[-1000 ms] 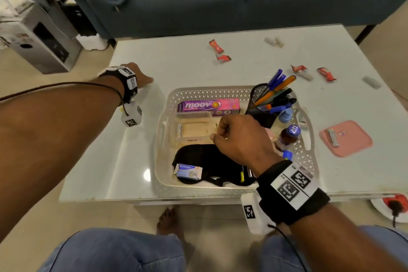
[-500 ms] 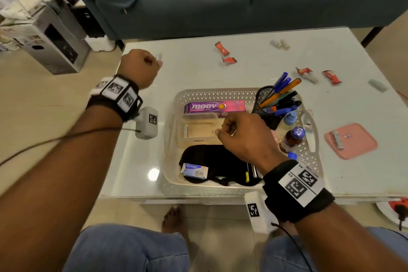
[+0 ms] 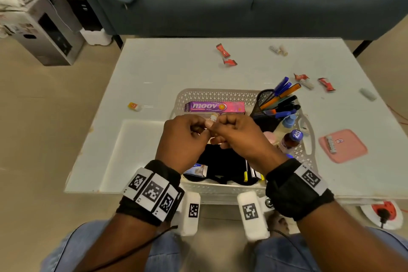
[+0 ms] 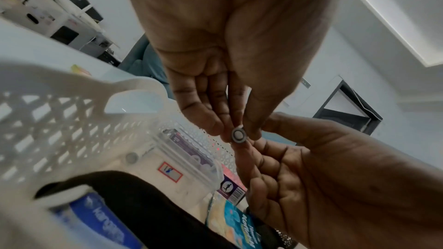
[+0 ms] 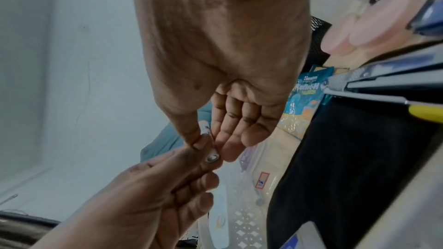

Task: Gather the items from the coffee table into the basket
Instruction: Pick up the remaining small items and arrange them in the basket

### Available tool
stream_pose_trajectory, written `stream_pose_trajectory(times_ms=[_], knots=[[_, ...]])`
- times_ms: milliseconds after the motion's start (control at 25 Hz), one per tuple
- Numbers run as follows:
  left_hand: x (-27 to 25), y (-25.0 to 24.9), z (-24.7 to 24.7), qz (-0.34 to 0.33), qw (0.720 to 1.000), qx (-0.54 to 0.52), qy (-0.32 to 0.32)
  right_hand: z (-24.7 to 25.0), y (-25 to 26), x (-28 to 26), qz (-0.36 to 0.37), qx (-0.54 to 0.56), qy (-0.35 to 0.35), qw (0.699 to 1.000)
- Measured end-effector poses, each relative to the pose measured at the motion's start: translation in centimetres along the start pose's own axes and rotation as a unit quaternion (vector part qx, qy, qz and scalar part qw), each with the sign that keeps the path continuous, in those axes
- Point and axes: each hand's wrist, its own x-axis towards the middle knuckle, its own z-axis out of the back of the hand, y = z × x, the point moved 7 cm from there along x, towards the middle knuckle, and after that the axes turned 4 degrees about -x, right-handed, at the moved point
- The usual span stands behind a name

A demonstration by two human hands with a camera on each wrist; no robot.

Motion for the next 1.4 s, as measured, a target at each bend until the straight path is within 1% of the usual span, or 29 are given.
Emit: stream_pose_trajectory(times_ms=[80, 160, 240, 320, 360, 400, 480, 560, 600, 680, 720, 760, 800, 840, 920, 1040, 1120, 1160, 1240, 1280, 1320, 1360, 1400], knots=[[0.5, 0.2, 0.5, -0.005, 1.0, 0.006, 0.009, 0.0, -0.2, 0.4, 0.001, 0.003, -0.002, 1.0], [1.3, 0.9, 2.2, 0.003, 1.0, 0.003, -0.001, 0.4, 0.0, 0.8, -0.003, -0.006, -0.019, 1.0], [2.0, 2.2, 4.9, 0.009, 0.998, 0.011, -0.059, 0.9, 0.3, 1.2, -0.009, -0.022, -0.039, 0.999], [2.2, 3.9, 7.0, 0.042, 0.991, 0.055, -0.115, 0.7, 0.7, 1.5, -0.013, -0.045, -0.026, 0.999], [2.2, 4.7, 7.2, 0.074, 0.988, 0.073, -0.114, 0.4, 1.0, 1.8, -0.017, -0.054, -0.016, 0.998], [2.3, 5.6, 7.1, 0.111, 0.986, 0.081, -0.094, -0.1, 1.3, 2.3, -0.021, -0.07, -0.007, 0.997], [2.5, 6.6, 6.2, 0.159, 0.983, 0.074, -0.054, -1.2, 2.2, 4.0, -0.029, -0.152, 0.004, 0.988], [2.8, 6.8, 6.0, 0.166, 0.983, 0.067, -0.045, -3.1, 2.7, 6.4, -0.052, -0.27, 0.035, 0.961], [2.9, 6.8, 6.1, 0.165, 0.983, 0.063, -0.048, -4.1, 2.8, 7.3, -0.069, -0.337, 0.054, 0.937], [3.1, 7.0, 6.1, 0.168, 0.983, 0.055, -0.047, -5.6, 2.6, 8.7, -0.084, -0.479, 0.067, 0.871], [3.2, 7.1, 6.1, 0.171, 0.983, 0.052, -0.044, -6.0, 2.6, 9.3, -0.085, -0.527, 0.061, 0.843], [3.3, 7.2, 6.1, 0.172, 0.983, 0.051, -0.041, -6.2, 2.4, 9.7, -0.086, -0.553, 0.055, 0.827], [3.3, 7.2, 6.1, 0.171, 0.983, 0.055, -0.04, -6.4, 2.2, 10.0, -0.086, -0.567, 0.05, 0.818], [3.3, 7.2, 6.1, 0.169, 0.983, 0.06, -0.039, -6.6, 2.0, 10.3, -0.084, -0.569, 0.047, 0.816], [3.6, 7.2, 6.1, 0.163, 0.983, 0.068, -0.037, -6.5, 1.4, 10.6, -0.078, -0.547, 0.044, 0.832], [3.6, 7.2, 5.9, 0.165, 0.983, 0.08, -0.029, -5.5, 0.9, 9.8, -0.06, -0.495, 0.026, 0.867], [3.6, 6.7, 6.1, 0.156, 0.983, 0.095, -0.032, -3.5, 2.5, 8.1, -0.015, -0.449, -0.019, 0.893], [3.5, 5.9, 6.3, 0.134, 0.985, 0.105, -0.038, -2.2, 3.8, 6.9, 0.015, -0.423, -0.042, 0.905], [3.3, 2.6, 5.7, 0.042, 0.991, 0.117, -0.045, 2.0, 7.0, 3.8, 0.061, -0.362, -0.092, 0.926], [2.9, 0.8, 5.1, -0.003, 0.993, 0.11, -0.036, 4.5, 8.6, 2.3, 0.083, -0.336, -0.123, 0.93], [2.4, -1.0, 3.9, -0.035, 0.995, 0.095, -0.003, 7.6, 9.9, 0.9, 0.108, -0.318, -0.166, 0.927], [1.7, -2.2, 2.2, -0.048, 0.994, 0.079, 0.053, 10.7, 10.7, 0.0, 0.132, -0.306, -0.212, 0.919], [0.8, -3.2, -0.1, -0.05, 0.988, 0.069, 0.128, 14.1, 11.2, -0.8, 0.144, -0.299, -0.258, 0.908]])
